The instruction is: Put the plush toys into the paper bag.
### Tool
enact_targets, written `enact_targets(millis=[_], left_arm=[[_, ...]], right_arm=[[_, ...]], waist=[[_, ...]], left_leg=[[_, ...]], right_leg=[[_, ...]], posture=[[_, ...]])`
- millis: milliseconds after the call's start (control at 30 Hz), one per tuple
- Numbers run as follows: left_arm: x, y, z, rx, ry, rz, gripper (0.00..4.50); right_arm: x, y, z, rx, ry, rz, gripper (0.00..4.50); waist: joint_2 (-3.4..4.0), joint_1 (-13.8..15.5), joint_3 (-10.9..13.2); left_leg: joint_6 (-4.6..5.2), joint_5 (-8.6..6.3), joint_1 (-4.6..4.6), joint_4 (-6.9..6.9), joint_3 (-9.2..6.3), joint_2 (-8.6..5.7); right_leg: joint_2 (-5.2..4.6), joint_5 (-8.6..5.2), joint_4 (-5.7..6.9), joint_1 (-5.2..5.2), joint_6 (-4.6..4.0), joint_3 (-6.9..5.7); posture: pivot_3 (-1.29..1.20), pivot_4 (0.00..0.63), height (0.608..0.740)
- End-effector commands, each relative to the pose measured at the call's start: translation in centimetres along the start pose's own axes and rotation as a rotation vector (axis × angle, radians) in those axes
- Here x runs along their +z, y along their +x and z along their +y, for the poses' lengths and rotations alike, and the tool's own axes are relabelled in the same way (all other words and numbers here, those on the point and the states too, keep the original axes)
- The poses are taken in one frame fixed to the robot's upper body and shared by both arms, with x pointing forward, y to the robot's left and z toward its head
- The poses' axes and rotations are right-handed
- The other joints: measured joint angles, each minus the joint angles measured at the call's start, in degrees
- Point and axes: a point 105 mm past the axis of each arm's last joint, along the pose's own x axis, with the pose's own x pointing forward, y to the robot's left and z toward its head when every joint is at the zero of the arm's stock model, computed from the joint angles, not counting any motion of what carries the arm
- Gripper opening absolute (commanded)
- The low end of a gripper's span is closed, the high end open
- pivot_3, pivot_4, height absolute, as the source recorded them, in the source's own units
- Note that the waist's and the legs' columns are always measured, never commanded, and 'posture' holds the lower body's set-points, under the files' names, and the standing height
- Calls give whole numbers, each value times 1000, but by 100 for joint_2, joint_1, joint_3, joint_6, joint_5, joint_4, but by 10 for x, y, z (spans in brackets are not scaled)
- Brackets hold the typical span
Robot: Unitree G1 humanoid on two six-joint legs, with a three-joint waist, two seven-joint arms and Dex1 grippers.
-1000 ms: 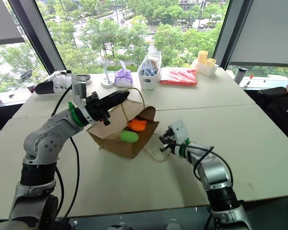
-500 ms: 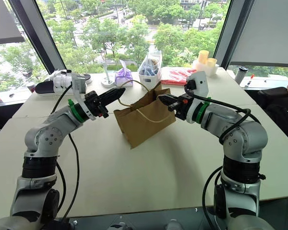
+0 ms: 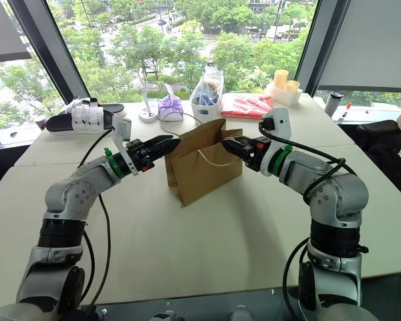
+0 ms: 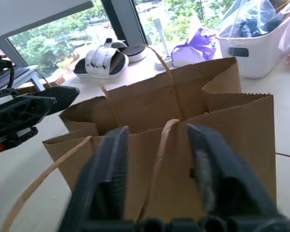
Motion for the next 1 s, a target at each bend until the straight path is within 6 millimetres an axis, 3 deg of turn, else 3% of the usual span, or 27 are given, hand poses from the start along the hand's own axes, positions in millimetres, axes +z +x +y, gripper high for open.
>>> enact_targets(millis=[33, 67, 133, 233, 400, 533, 700, 800, 1000], left_arm=[[14, -12, -3, -23, 58, -17, 4422], [15, -14, -3, -28, 63, -15, 4500], [17, -16, -4, -35, 70, -13, 4500], [16, -30, -2, -37, 103, 35, 4500], [-4, -41, 8, -25, 141, 109, 4500], [-17, -34, 17, -40, 107, 118, 4500], [-26, -24, 10, -137, 73, 150, 4500], [-29, -21, 5, -182, 59, 165, 4500], [-30, -18, 3, -201, 67, 180, 4500]], right_arm=[[25, -10, 14, 46, -65, -89, 4091], [27, -11, 15, 51, -73, -94, 4431], [32, -14, 18, 66, -77, -109, 4431], [59, -28, 20, 68, -95, -202, 4431], [73, -59, -9, -76, -35, -317, 4431], [61, -71, -25, -139, 69, -346, 4431], [7, -53, -24, -156, 96, -192, 4431], [-25, -29, -11, -103, 113, -113, 3642], [-54, 8, 11, -38, 73, -36, 633]], waist=[[0, -1, 0], [1, 1, 0], [0, 6, 0], [1, 7, 1], [2, 40, 0], [1, 36, 1], [2, -6, 0], [4, -49, 1], [4, -22, 0]], left_leg=[[0, 0, 0, 0, 0, 0], [2, -1, 0, 0, 0, 0], [2, -1, 0, 0, 0, 0], [2, -1, -1, 1, 1, 0], [11, -6, 0, -4, -1, 1], [13, -7, 0, 0, 1, 0], [15, -8, 2, -2, 3, 1], [16, -9, 2, -2, 12, 3], [16, -9, 2, 1, 12, 3]], right_leg=[[0, 0, 0, 0, 0, 0], [0, 0, 0, 0, 0, 1], [0, 0, 0, -1, 0, 0], [0, 0, -3, 0, 0, 1], [0, 0, -5, 2, 0, 0], [-1, 0, -8, 7, 0, 0], [0, 0, -4, 6, 0, 0], [0, 0, 3, -4, 0, 6], [0, 0, 11, -7, 0, 6]], posture=[[0, 150, 740], [0, 150, 740], [0, 150, 740], [0, 150, 740], [0, 150, 740], [0, 150, 740], [0, 150, 740], [0, 150, 740], [0, 150, 740]])
